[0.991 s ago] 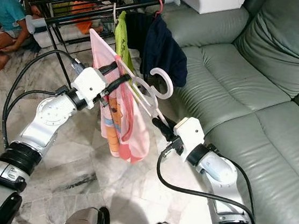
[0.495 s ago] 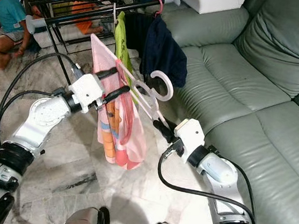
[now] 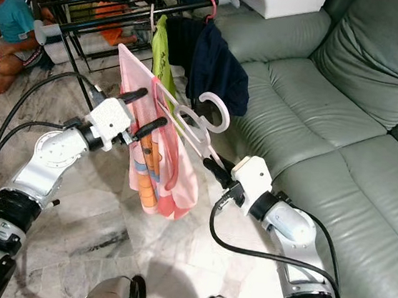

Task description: Hang hanger

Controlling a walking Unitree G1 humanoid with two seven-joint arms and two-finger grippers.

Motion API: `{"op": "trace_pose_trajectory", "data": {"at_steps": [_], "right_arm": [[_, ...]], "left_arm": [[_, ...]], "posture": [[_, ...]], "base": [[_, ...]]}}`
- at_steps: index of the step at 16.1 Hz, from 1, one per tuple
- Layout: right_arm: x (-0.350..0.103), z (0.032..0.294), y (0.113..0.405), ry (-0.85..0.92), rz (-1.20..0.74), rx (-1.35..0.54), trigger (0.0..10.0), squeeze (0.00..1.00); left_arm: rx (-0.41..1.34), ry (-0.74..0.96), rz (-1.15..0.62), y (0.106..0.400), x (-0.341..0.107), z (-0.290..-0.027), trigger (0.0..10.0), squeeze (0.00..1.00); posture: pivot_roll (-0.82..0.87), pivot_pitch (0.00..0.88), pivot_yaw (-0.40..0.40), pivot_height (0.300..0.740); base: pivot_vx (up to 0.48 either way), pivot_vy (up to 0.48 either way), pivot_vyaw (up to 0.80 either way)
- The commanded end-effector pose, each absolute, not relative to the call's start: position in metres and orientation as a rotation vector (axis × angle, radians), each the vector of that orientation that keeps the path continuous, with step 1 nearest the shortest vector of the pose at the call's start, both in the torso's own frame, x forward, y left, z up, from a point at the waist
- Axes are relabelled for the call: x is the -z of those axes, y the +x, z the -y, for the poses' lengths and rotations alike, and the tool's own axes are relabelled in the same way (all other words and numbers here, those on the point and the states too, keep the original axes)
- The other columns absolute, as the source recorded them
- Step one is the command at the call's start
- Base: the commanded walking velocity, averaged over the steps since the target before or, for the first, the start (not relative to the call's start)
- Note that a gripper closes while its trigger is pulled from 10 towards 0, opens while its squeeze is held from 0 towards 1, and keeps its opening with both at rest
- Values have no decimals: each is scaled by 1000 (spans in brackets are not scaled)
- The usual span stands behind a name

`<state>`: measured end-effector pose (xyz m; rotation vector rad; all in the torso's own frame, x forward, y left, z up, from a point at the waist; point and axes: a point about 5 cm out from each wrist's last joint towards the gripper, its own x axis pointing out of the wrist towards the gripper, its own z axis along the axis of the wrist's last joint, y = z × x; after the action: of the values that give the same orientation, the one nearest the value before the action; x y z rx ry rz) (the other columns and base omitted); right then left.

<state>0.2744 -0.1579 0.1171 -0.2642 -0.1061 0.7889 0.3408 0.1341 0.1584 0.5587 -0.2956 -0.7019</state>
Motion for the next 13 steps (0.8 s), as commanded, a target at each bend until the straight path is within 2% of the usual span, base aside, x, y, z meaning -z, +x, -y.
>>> {"op": "trace_pose_trajectory", "data": {"at_steps": [1,5,6,7,8,13], "right_arm": [[-123,154,276,-271,147,-799,10000,0],[-122,153,274,-271,146,-802,10000,0],[-121,153,274,-273,145,-803,10000,0],[-121,153,274,-274,144,-804,10000,0],[-121,153,274,-274,145,-805,10000,0],[-120,152,274,-276,145,-805,10000,0]], "left_arm": [[670,538,298,345,-164,-137,10000,0],[670,535,305,346,-165,-134,10000,0],[657,515,310,347,-166,-135,8745,0],[650,504,312,348,-167,-135,627,0],[647,502,313,349,-168,-137,0,0],[632,514,315,351,-171,-142,0,0]], "posture": [[-69,96,52,740],[-69,96,52,740],[-69,96,52,740],[-69,96,52,740],[-71,98,54,740],[-70,98,55,740]], "base": [[0,0,0],[0,0,0],[0,0,0],[0,0,0],[0,0,0],[0,0,0]]}}
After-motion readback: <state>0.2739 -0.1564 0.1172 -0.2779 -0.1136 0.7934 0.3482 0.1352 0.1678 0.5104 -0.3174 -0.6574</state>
